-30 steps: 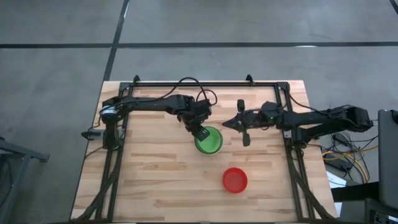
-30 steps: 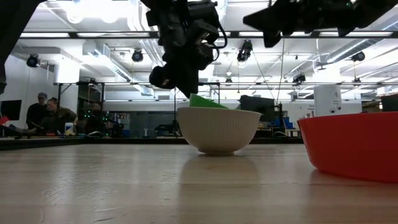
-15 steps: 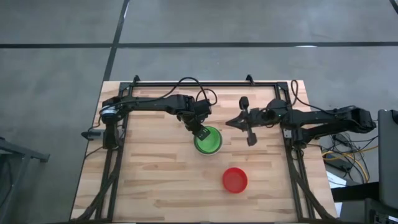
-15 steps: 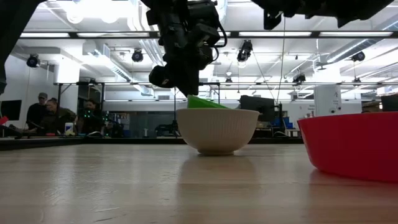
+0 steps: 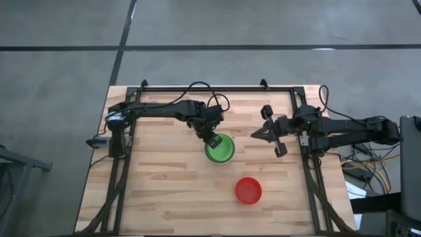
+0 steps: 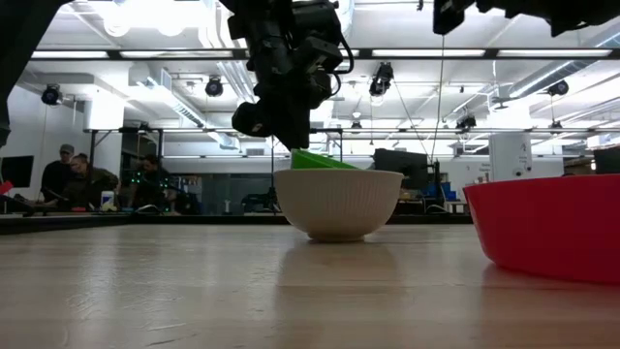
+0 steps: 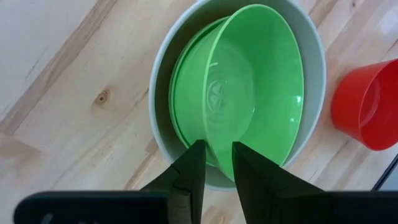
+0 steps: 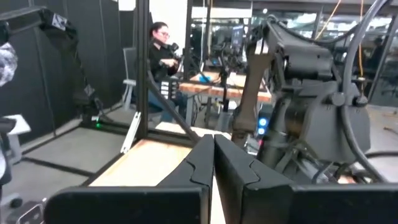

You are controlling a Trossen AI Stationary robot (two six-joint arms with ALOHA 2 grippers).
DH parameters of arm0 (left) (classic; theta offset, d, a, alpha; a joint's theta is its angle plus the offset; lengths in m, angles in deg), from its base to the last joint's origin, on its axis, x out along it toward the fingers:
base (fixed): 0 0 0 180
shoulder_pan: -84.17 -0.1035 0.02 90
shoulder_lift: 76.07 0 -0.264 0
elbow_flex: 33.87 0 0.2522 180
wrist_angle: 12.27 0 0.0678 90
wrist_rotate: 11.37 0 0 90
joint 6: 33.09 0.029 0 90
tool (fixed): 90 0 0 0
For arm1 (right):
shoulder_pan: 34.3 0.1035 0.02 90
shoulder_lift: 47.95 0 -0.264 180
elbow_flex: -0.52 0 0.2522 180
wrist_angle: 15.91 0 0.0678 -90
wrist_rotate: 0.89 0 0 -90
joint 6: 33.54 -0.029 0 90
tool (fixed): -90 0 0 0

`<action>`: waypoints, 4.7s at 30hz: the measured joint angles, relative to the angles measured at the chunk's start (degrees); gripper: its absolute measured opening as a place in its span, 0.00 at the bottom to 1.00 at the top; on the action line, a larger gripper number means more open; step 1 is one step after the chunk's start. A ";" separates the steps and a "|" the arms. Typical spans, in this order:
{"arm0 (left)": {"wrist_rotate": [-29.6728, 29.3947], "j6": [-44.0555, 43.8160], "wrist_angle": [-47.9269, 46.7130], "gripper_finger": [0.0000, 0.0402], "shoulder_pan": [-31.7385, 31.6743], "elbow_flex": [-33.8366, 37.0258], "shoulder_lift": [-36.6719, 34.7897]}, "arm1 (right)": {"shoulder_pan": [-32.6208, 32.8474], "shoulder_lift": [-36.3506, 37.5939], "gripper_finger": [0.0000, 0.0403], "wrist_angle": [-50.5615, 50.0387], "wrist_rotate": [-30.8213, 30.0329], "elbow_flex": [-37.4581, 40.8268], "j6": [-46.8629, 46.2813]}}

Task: Nest bowls inside each other
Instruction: Stack the green bowl on the green bowl

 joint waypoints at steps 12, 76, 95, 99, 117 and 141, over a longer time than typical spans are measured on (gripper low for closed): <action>0.04 0.13 -0.24 0.21 0.00 0.02 0.02 | -0.02 13.40 0.02 -8.13 -0.03 0.22 -4.07; 0.09 -1.11 0.07 0.21 0.00 0.07 0.07 | -0.04 47.52 0.02 5.19 -1.72 21.48 -10.81; 0.11 -1.09 0.03 0.21 0.00 0.07 0.07 | -0.04 47.22 0.02 7.83 -1.65 27.31 -14.21; 0.11 -1.09 0.02 0.21 0.00 0.07 0.07 | -0.04 47.20 0.02 9.32 -1.61 29.25 -14.09; 0.11 -0.11 0.02 0.21 0.00 0.07 0.07 | -0.04 47.06 0.02 2.46 -1.13 29.91 -11.44; 0.38 0.91 1.14 0.21 -0.02 2.31 0.13 | -0.04 47.02 0.02 -3.01 -1.13 29.91 -4.01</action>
